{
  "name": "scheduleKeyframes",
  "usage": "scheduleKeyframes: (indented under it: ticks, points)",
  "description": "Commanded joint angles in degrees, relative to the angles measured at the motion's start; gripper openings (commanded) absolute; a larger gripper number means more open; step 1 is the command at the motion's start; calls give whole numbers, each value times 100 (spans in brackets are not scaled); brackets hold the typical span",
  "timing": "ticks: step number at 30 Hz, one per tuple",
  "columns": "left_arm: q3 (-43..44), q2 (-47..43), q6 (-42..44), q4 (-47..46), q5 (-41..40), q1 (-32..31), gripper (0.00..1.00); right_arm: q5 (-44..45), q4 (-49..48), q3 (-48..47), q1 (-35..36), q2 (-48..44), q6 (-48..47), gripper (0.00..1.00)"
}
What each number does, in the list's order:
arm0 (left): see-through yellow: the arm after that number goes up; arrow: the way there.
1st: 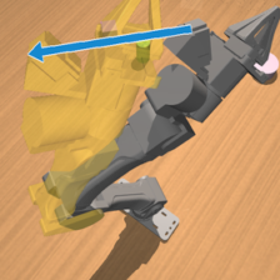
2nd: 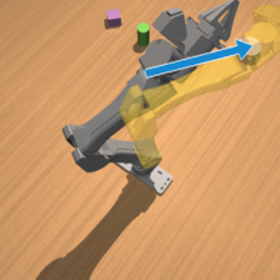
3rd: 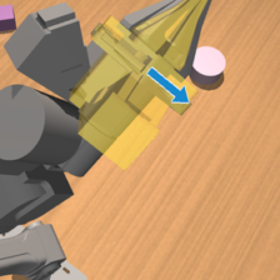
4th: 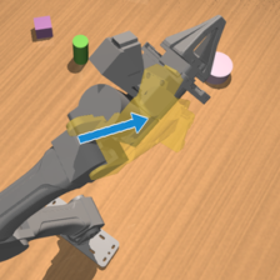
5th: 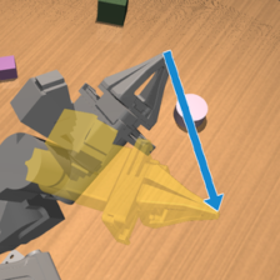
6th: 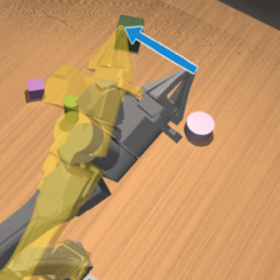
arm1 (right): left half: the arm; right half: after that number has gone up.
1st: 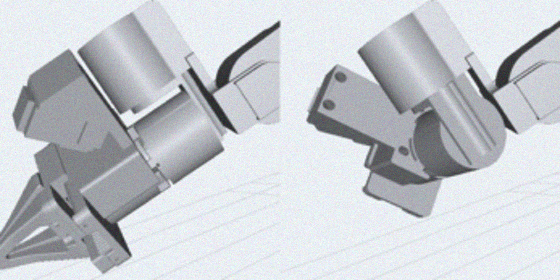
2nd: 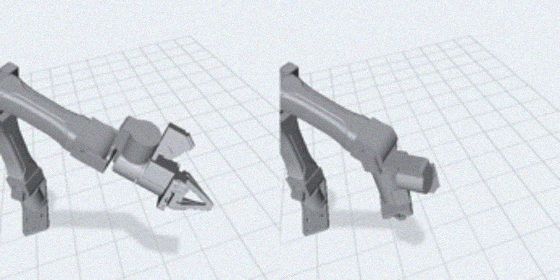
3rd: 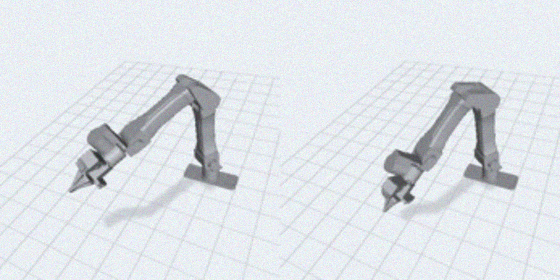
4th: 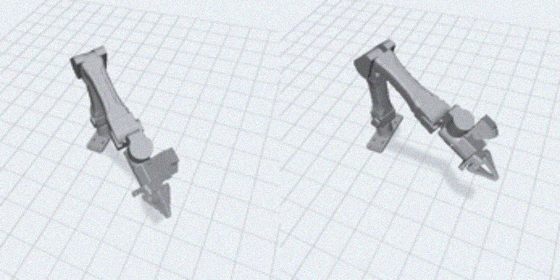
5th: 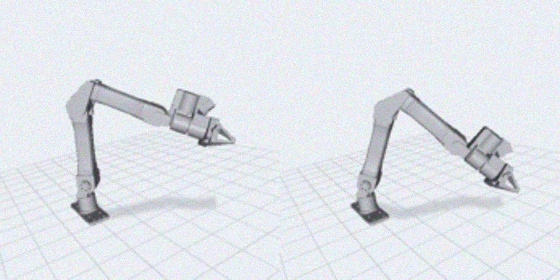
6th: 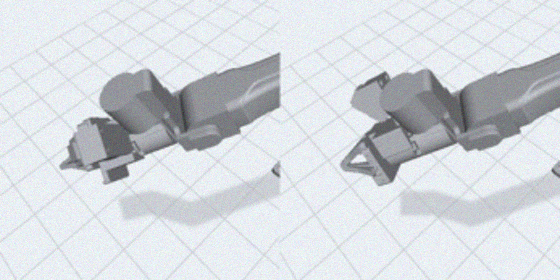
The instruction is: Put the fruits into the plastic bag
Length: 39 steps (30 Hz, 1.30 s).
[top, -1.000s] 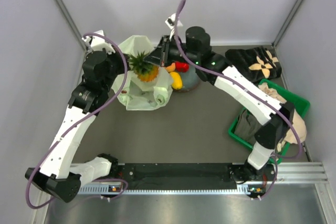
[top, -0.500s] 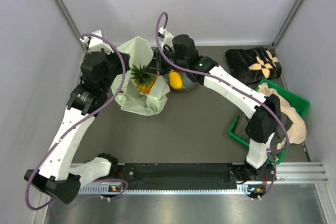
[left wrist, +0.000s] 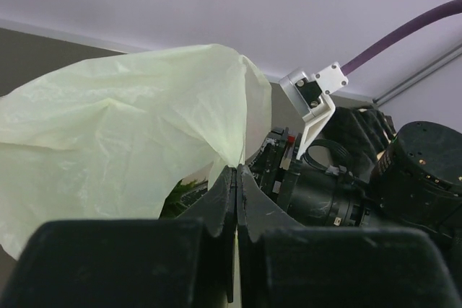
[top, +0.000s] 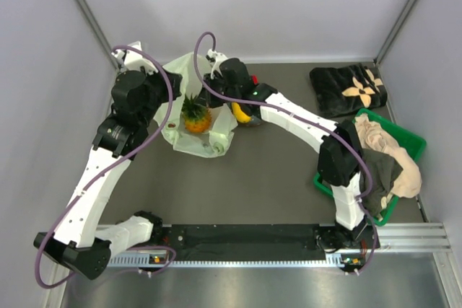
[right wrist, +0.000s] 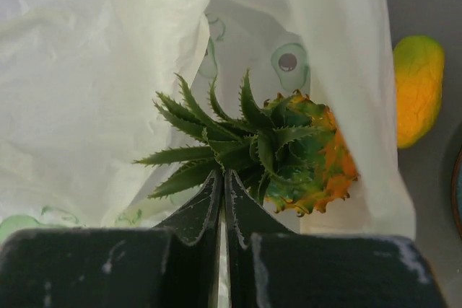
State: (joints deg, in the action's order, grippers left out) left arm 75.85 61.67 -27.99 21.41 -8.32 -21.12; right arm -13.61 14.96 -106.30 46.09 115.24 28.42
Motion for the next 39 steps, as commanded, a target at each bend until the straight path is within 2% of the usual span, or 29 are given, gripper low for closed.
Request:
scheduleKeyframes:
  ticks: [1,14,15,18,19,21,22,25,29,31,35,36,39]
  points:
    - [0,-58,-102,-313,67,-6,0,577,-811,-119,164,33,102,0]
    - [43,-102,-154,-436,-47,3,0,465,-125,66,190,324,-478,1]
    - [43,-102,-128,-427,-65,-6,0,386,-108,-47,190,315,-496,4]
    - [-9,-120,-145,-418,-82,3,0,-35,-46,-346,199,271,-548,27]
    - [-35,-146,-154,-401,-100,12,0,-124,-37,-417,190,236,-575,37]
    - [-106,-190,-163,-392,-196,3,0,-395,-11,-540,190,166,-653,51]
    - [-123,-243,-154,-374,-249,3,0,-476,7,-576,190,61,-698,62]
    - [-159,-339,-93,-287,-477,3,0,-914,129,-637,190,-194,-856,74]
    - [-159,-427,-66,-199,-627,12,0,-1486,586,-305,190,-1088,-979,75]
    - [-185,-445,-58,-190,-706,3,0,-1557,779,362,190,-1502,-1023,75]
    - [-98,-410,21,-128,-803,3,0,-1488,754,1391,182,-2610,-1119,76]
    - [-62,-367,39,-93,-812,12,0,-1391,780,1628,182,-3021,-1172,78]
    - [70,-279,118,4,-821,3,0,-831,1034,2085,182,-3498,-1243,83]
